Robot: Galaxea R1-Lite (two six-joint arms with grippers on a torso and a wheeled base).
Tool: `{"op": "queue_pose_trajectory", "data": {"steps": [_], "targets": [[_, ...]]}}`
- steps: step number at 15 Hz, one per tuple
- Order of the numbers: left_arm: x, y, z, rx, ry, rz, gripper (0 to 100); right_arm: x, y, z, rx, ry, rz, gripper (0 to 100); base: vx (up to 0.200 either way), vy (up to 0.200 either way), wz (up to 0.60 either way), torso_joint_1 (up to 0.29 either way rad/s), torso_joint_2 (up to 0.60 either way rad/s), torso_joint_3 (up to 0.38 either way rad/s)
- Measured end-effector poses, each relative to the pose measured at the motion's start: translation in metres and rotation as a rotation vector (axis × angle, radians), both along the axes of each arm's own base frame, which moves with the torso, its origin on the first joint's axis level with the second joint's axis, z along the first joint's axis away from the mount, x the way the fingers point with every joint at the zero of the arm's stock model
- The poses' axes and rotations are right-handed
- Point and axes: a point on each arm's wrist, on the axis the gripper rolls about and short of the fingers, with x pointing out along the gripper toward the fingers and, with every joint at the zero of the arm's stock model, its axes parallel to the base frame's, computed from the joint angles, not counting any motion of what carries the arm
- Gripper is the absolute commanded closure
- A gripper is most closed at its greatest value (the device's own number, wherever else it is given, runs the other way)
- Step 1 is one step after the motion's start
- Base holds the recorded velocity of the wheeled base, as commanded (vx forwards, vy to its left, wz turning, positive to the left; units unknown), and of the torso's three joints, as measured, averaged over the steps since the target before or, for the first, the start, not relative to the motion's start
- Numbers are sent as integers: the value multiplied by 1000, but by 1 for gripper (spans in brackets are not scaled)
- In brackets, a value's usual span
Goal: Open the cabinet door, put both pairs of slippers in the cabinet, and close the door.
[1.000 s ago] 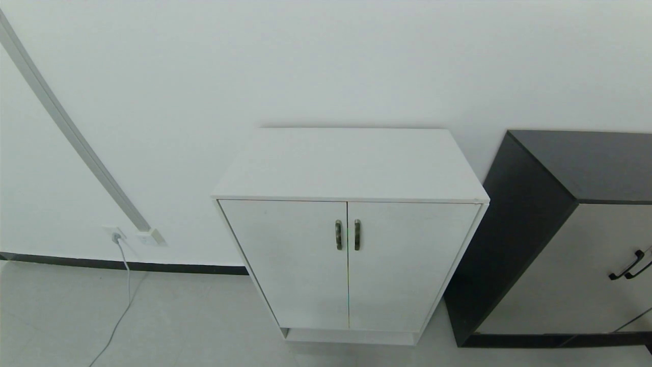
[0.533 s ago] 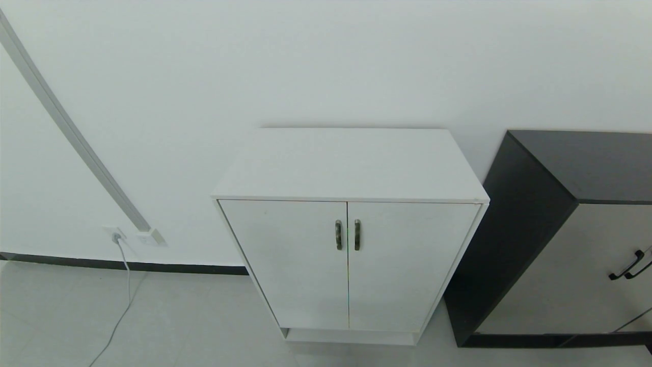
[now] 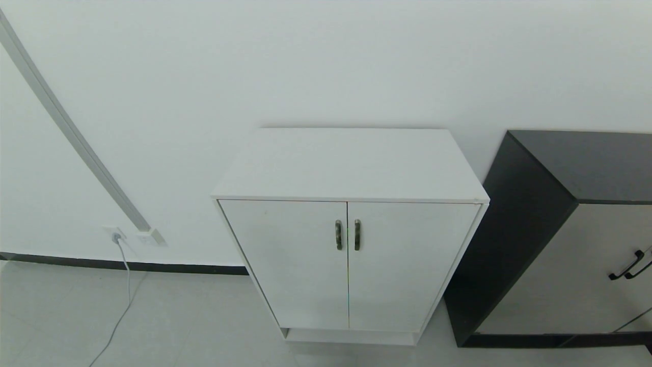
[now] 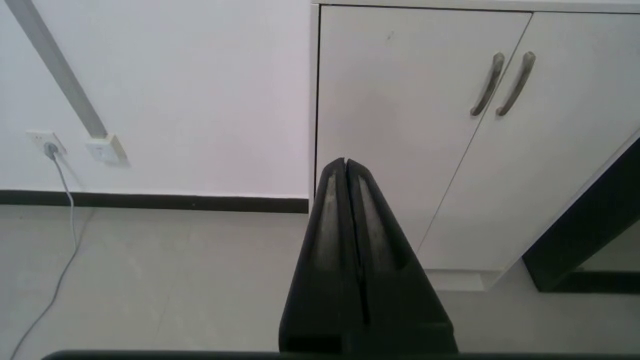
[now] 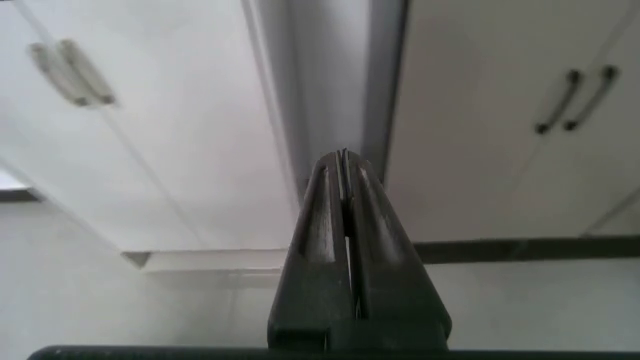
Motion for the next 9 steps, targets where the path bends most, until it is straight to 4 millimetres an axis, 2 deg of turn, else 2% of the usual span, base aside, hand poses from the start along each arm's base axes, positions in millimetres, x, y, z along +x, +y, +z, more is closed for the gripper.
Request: {"op": "queue_pose_trajectory", "data": {"steps": [9], "targets": [[0, 0, 0, 1, -1, 4, 100, -6, 0, -1, -13, -74, 55, 100, 0, 0, 0, 0, 0, 0]]}}
